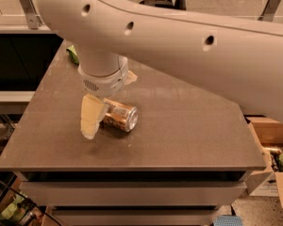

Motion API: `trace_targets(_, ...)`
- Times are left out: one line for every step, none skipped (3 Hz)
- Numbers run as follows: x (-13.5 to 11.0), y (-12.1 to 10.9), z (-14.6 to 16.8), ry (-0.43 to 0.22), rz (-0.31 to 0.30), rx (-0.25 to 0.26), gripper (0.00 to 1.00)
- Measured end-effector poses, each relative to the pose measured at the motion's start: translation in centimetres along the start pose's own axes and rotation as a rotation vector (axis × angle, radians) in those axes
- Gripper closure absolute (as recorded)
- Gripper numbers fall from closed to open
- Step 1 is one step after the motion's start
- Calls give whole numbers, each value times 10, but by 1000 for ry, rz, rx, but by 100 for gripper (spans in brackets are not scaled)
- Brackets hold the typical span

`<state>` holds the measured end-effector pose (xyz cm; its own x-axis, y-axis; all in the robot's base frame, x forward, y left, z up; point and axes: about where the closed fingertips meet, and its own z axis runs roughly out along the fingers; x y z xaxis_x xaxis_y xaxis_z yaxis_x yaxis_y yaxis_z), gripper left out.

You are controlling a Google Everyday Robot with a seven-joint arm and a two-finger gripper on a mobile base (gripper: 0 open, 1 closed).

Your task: Place orange can upright

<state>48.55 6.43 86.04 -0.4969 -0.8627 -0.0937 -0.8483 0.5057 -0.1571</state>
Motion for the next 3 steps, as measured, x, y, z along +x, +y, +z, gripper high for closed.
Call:
trace_targets(-2, -3, 9, 20, -12, 6, 0)
trace_targets(-5, -3, 16, 26, -29, -3, 18)
trace_targets(-6, -3, 16, 23, -29, -2, 41)
